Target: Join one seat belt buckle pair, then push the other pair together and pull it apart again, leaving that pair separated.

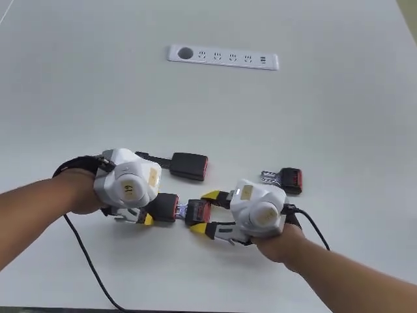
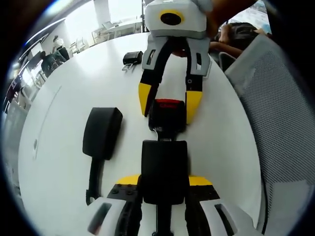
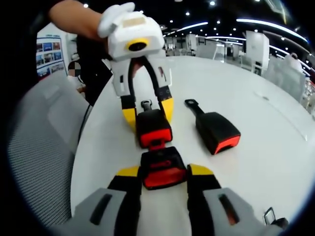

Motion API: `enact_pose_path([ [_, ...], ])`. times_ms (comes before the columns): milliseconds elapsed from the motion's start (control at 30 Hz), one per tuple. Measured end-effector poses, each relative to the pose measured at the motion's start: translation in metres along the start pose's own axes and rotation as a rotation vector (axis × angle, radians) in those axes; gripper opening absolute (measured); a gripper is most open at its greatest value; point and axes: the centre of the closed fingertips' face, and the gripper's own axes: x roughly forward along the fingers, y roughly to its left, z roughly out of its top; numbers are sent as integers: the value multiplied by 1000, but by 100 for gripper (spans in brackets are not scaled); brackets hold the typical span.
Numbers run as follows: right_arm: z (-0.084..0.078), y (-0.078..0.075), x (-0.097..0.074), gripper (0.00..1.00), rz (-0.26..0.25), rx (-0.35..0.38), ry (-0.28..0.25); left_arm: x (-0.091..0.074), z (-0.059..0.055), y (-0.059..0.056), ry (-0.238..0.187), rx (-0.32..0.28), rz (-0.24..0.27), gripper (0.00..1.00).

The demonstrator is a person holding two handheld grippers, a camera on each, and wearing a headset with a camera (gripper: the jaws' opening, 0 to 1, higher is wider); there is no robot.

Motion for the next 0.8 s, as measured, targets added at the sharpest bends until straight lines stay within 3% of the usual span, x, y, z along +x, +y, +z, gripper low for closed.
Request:
enact_pose_path([
  [300, 1, 2, 6, 35, 19, 5, 32, 1, 0, 0, 15, 28, -14, 34],
  [800, 4, -2, 9, 35, 17, -3, 36, 1, 0, 0, -21, 16, -15, 34],
])
